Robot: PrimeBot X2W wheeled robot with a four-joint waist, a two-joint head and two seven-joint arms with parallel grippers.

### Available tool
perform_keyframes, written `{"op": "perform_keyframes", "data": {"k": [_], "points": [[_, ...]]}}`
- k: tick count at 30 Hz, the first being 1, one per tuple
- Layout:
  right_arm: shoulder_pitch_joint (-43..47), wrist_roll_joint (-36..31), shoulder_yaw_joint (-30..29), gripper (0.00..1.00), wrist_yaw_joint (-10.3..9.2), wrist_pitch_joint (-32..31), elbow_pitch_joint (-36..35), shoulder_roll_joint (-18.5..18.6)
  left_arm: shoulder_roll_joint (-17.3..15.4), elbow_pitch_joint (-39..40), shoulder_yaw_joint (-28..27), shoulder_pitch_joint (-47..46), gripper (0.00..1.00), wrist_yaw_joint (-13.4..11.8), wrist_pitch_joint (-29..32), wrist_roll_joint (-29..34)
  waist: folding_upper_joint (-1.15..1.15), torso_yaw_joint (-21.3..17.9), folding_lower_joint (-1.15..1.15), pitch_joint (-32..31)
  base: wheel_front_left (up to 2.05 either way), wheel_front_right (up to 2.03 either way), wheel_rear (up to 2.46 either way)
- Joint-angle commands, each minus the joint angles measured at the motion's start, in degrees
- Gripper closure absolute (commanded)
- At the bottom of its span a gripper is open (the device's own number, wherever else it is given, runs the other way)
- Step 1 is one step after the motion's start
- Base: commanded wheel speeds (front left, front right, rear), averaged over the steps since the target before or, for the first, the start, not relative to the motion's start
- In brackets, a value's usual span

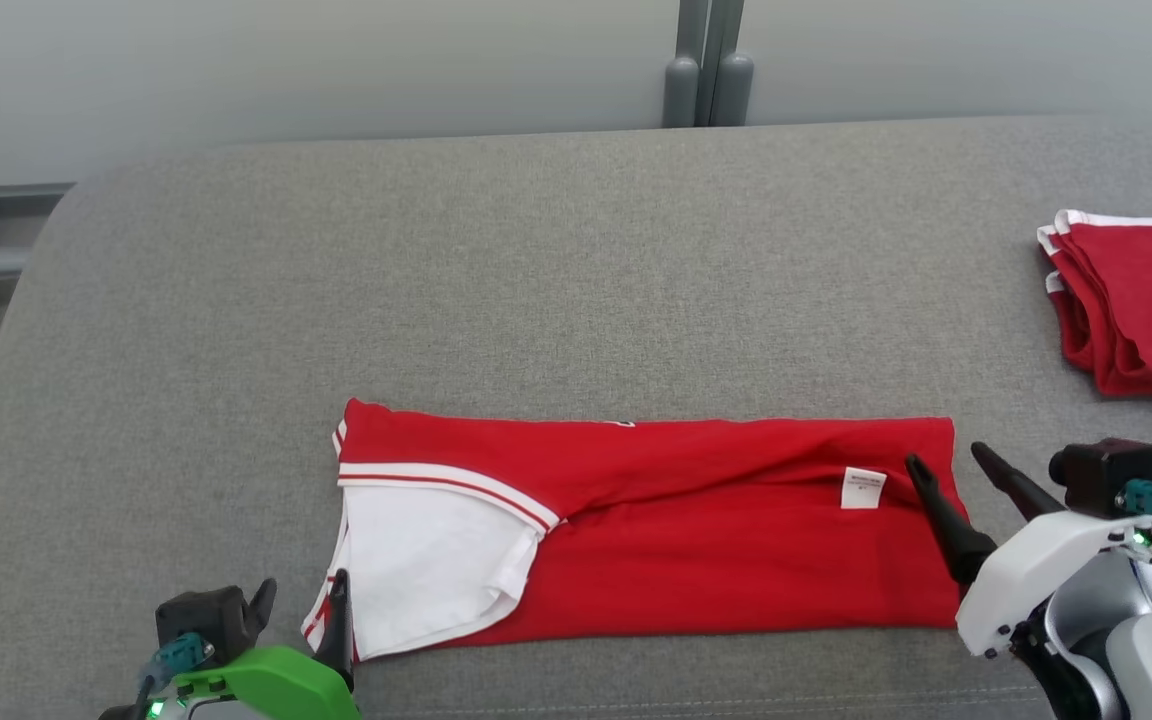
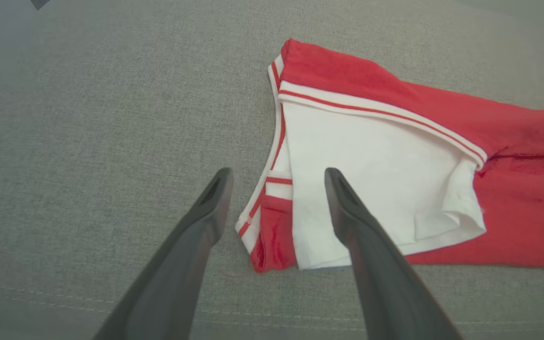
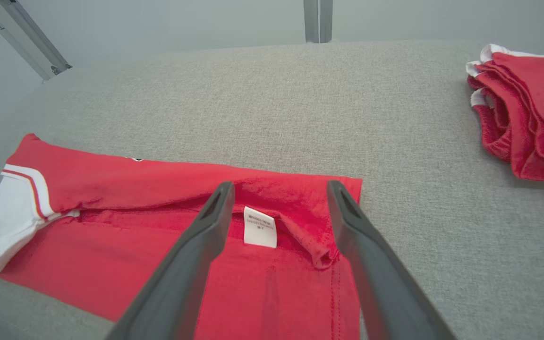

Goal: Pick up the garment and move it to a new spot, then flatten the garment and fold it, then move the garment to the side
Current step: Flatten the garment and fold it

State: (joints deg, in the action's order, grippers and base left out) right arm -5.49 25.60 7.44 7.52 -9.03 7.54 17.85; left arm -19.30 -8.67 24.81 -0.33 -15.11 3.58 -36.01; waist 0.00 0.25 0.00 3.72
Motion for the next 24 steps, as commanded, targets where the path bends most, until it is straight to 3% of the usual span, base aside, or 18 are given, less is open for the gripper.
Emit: {"op": "perform_keyframes", "data": {"k": [1,13,24], "points": [[0.7,-0.6,-0.4,0.00,-0.07,0.6,-0.2,-0.4,-0.5,0.2,-0.2,0.8,0.00,0.2,-0.7,0.3,0.00,0.0,0.00,-1.2,0.00,0.00,0.00],[5.8,-3.3,-6.2,0.00,-0.06,9.9,0.2,-11.4,0.5,2.5,-3.7,2.6,0.00,-1.5,-14.6,2.9,0.00,0.7,0.00,-5.9,0.00,0.00,0.00],[7.7,-5.1,-5.3,0.00,-0.05,17.0,3.5,-14.6,2.2,2.0,-9.5,5.1,0.00,0.1,-18.6,1.6,0.00,1.4,0.00,-8.4,0.00,0.00,0.00]]}}
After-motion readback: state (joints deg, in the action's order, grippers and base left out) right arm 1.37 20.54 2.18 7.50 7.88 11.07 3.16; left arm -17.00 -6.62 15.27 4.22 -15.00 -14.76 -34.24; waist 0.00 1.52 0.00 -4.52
